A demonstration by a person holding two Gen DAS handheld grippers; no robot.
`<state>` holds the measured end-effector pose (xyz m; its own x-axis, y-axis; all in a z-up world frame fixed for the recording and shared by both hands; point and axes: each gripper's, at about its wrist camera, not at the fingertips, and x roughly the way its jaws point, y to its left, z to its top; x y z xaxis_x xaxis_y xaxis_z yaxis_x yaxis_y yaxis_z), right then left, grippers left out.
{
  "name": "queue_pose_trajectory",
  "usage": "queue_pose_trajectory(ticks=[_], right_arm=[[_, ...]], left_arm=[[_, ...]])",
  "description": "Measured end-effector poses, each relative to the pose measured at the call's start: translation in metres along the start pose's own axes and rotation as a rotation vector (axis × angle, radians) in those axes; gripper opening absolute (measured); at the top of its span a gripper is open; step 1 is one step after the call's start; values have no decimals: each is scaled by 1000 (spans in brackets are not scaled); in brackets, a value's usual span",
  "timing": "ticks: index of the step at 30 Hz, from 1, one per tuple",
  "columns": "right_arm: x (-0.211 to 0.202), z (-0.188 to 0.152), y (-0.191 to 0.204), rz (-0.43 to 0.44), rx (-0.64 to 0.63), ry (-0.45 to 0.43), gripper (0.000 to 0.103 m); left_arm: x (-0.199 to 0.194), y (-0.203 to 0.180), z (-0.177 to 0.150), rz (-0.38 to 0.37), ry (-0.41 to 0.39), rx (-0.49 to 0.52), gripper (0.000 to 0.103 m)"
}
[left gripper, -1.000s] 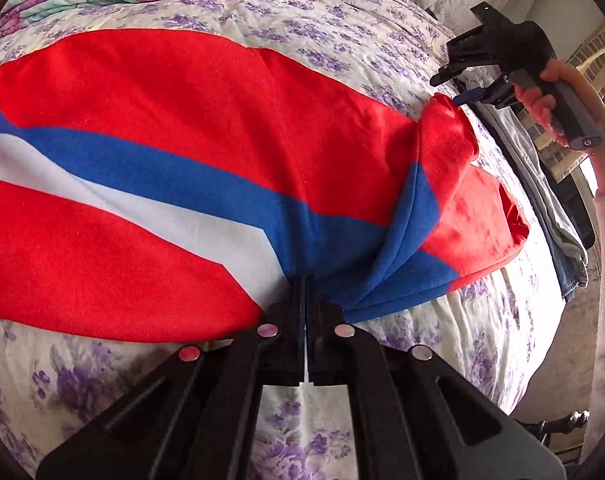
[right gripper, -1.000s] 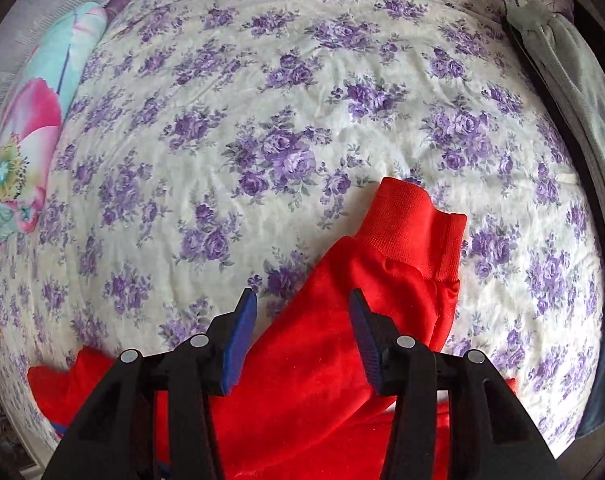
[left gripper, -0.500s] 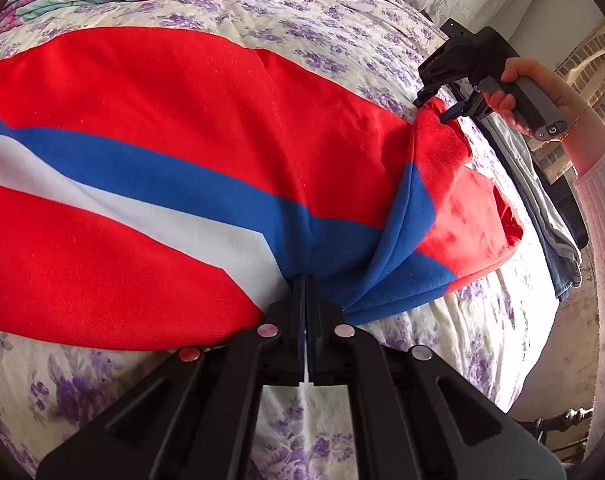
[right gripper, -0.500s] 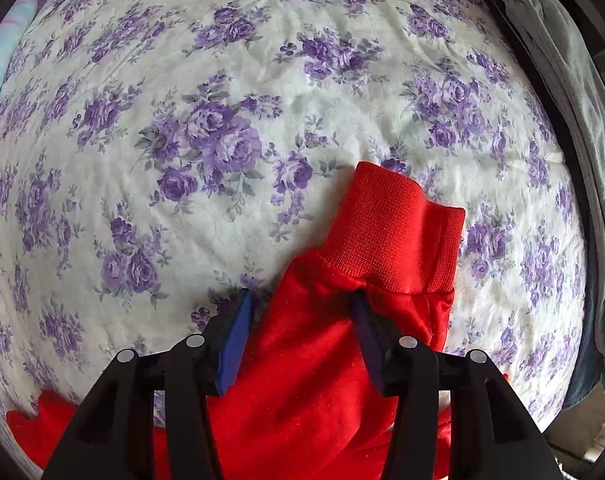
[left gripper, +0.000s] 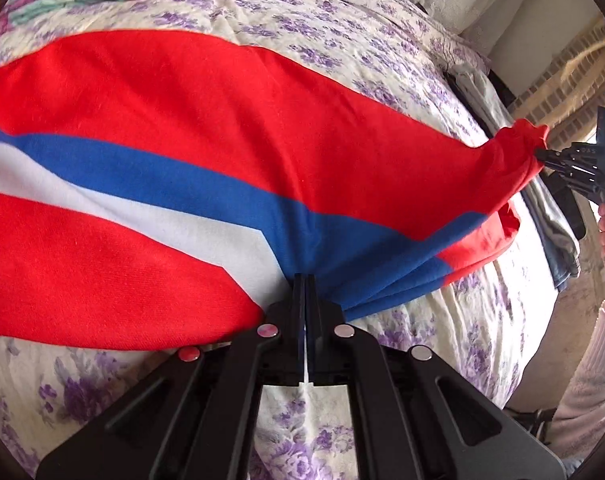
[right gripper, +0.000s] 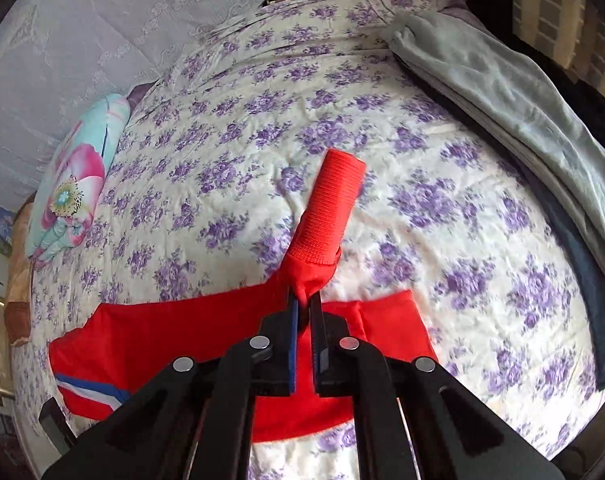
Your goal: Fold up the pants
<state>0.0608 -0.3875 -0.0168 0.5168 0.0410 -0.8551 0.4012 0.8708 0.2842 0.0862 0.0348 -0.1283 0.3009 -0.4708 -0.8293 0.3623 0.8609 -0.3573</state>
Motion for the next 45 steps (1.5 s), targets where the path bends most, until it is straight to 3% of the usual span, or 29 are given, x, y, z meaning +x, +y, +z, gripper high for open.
queue_pose_trajectory(ticks=[3, 7, 11, 19, 22, 26, 28, 31, 33, 34, 35, 38, 41, 45], right_arm=[[23, -39, -37, 21, 61, 10, 5], [64, -72, -76, 119, 174, 35, 4], [60, -78, -82, 183, 187, -10, 4], [30, -80, -82, 231, 136, -80, 3], [25, -83, -85, 217, 133, -94, 2], [43, -88, -98, 152, 148, -38, 1], [40, -88, -93, 123, 129, -25, 1], [6, -77, -39, 65, -97, -88, 5], [-13, -68, 12, 119, -261, -105, 16], [-19, -63, 40, 167, -336, -106, 44], [-20, -59, 68, 220, -411, -102, 61], [1, -47, 155, 320, -614, -35, 61], [47, -33, 235, 422, -733, 99, 61], [108, -29, 313, 429, -846, 259, 61]], left_arm=[[-5, -14, 1, 66, 28, 84, 1], [3, -7, 8, 63, 66, 59, 1], [-3, -4, 12, 63, 84, 25, 1], [-35, -45, 38, 122, -17, 99, 2], [-18, -52, 49, 117, 7, 103, 2], [32, -47, 45, 122, 129, 80, 2], [32, -45, 39, 111, 91, 75, 2], [30, -43, 31, 101, 81, 67, 2], [28, -45, 25, 112, 63, 77, 2], [27, -47, 22, 122, 53, 86, 2], [26, -49, 18, 133, 40, 97, 2], [23, -49, 13, 138, 8, 113, 3], [22, -44, 13, 113, 0, 110, 3], [22, -39, 13, 76, -11, 114, 3]])
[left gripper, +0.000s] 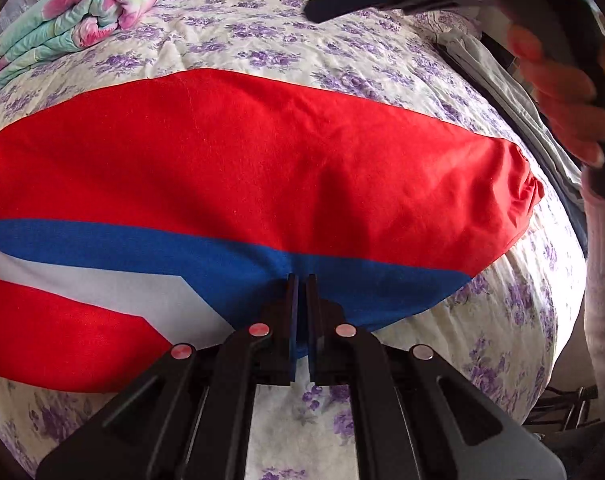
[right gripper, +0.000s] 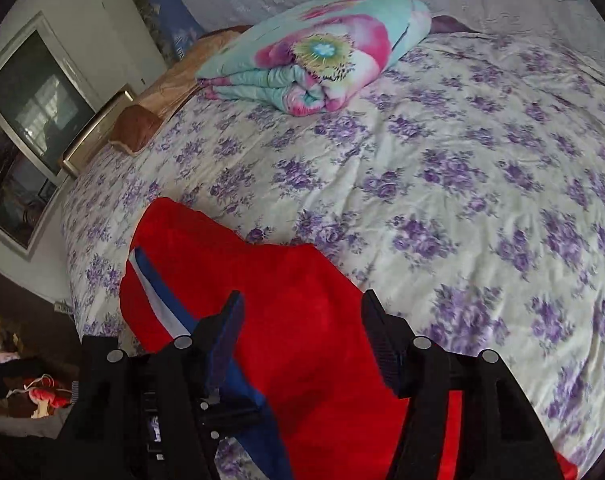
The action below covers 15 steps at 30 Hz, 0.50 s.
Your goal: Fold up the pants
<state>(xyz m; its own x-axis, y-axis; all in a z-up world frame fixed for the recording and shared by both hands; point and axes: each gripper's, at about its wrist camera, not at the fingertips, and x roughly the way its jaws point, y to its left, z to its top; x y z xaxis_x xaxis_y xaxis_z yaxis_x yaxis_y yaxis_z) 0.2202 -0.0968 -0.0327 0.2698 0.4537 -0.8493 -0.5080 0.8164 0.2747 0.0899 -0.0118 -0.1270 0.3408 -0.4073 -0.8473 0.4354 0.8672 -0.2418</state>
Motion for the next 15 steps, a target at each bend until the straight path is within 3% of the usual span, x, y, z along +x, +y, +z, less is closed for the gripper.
queue_pose_trajectory(ticks=[5, 10, 12, 15], right_arm=[[51, 30, -15, 51, 34, 135, 61], [75, 28, -28, 110, 77, 230, 61], [82, 22, -30, 183, 115, 287, 61], [77, 13, -26, 244, 96, 324, 53]], left_arm=[[1, 4, -1, -38, -12, -2, 3], [2, 7, 1, -58, -9, 1, 3], [2, 7, 2, -60, -9, 2, 3], [3, 6, 3, -61, -11, 2, 3]])
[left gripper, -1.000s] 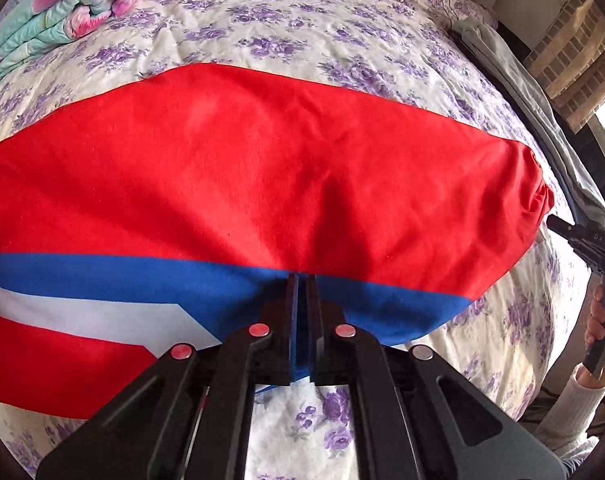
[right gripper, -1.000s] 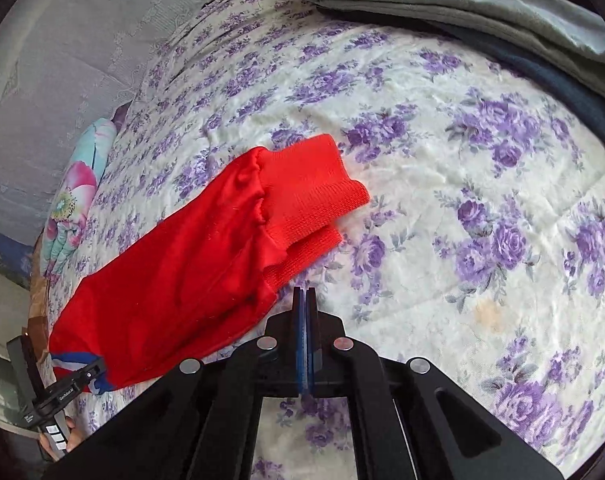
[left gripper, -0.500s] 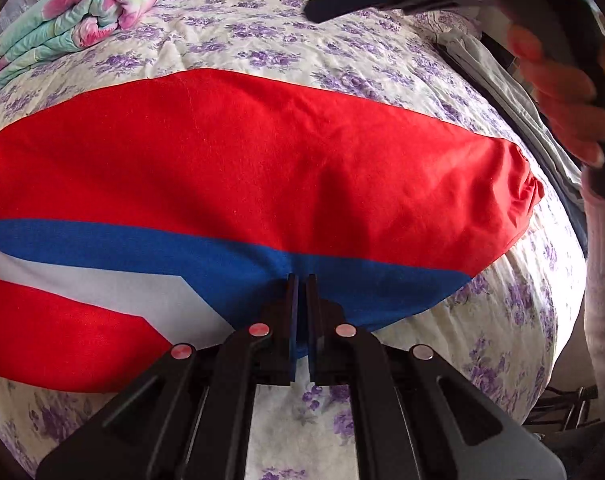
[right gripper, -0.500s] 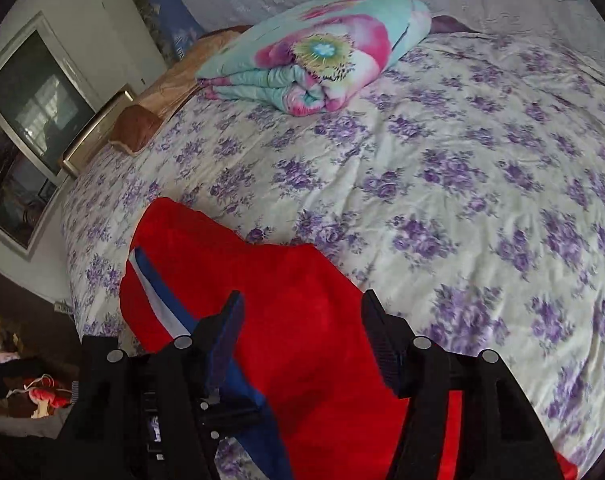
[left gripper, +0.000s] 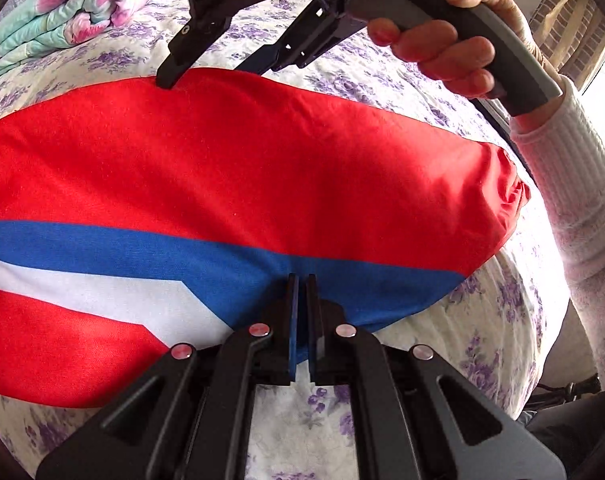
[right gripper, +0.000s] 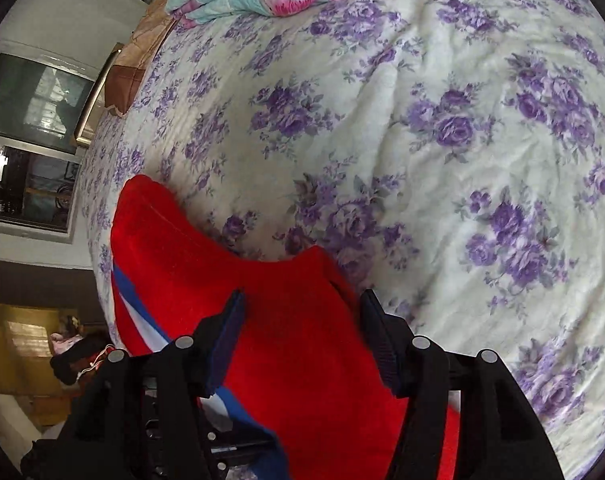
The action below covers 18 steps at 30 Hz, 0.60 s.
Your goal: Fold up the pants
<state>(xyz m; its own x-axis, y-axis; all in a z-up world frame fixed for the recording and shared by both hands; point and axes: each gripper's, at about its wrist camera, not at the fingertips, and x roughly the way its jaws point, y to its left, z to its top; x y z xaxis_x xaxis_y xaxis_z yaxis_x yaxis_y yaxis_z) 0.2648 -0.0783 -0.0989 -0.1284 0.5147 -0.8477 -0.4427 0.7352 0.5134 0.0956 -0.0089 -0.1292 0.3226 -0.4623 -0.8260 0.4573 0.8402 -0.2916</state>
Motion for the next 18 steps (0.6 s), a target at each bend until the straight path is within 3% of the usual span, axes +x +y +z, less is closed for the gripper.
queue_pose_trajectory(ticks=[7, 12, 15, 16, 18], right_arm=[[-10, -16, 22, 66, -197, 1, 50], [-1, 5, 4, 120, -75, -66, 51], [-10, 2, 6, 119, -72, -141, 30], [-18, -2, 6, 127, -73, -176, 13], [-32, -11, 7, 122, -78, -233, 7]], left_arm=[[1, -1, 1, 7, -5, 5, 3], [3, -2, 2, 4, -5, 3, 3], [2, 0, 2, -5, -6, -5, 3], [2, 1, 3, -8, -6, -8, 3], [2, 1, 2, -8, -6, -7, 3]])
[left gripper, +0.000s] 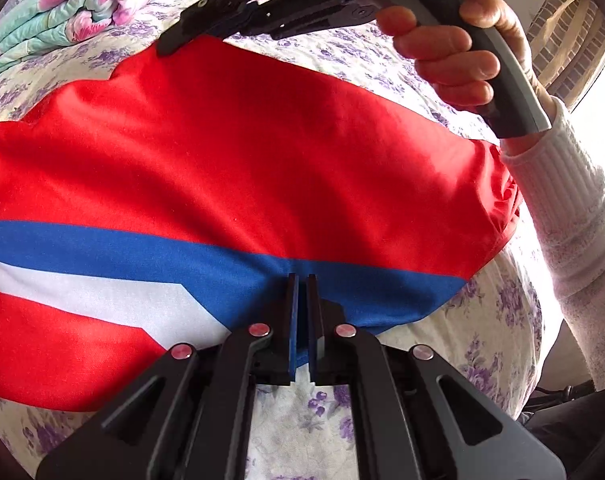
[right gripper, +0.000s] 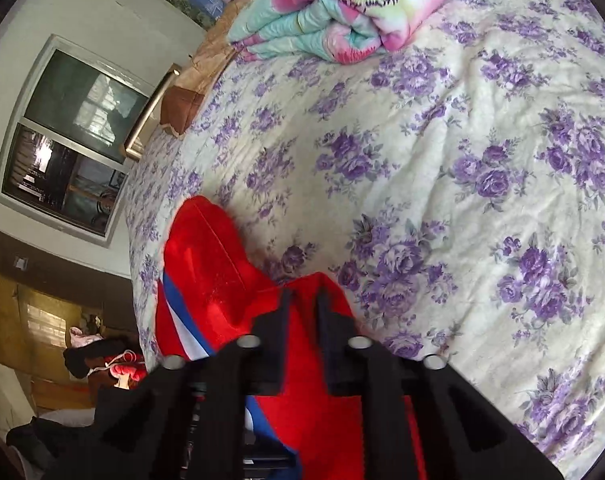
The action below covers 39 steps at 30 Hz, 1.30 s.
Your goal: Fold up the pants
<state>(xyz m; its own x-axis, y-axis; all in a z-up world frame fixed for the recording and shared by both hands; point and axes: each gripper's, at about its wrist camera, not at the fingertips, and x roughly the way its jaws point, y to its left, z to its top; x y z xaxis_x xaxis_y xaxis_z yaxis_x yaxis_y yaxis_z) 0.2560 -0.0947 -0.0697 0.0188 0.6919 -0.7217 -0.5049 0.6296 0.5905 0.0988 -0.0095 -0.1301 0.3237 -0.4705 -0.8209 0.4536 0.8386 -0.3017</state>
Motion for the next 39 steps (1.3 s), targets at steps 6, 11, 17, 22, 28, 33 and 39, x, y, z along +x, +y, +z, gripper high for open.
queue_pose_trajectory(ticks=[6, 11, 17, 22, 28, 33, 39], right_arm=[[-2, -8, 28, -229, -110, -73, 7], [36, -4, 19, -470, -141, -45, 7], [56, -1, 3, -480, -129, 5, 9], [24, -4, 17, -445, -73, -98, 23], [-80, -46, 49, -601, 3, -387, 52], [-110, -135, 33, -594, 159, -405, 53], [-82, -224, 52, -672, 160, -394, 35]], left_arm=[[-2, -1, -2, 23, -6, 17, 3], [-1, -4, -1, 20, -6, 10, 3], [-1, -5, -2, 27, -12, 14, 3], [-2, -4, 0, 10, -4, 5, 3], [-37, 2, 33, 60, -18, -32, 3], [-27, 21, 96, 84, 83, -118, 26], [45, 50, 129, 103, 192, -171, 15]])
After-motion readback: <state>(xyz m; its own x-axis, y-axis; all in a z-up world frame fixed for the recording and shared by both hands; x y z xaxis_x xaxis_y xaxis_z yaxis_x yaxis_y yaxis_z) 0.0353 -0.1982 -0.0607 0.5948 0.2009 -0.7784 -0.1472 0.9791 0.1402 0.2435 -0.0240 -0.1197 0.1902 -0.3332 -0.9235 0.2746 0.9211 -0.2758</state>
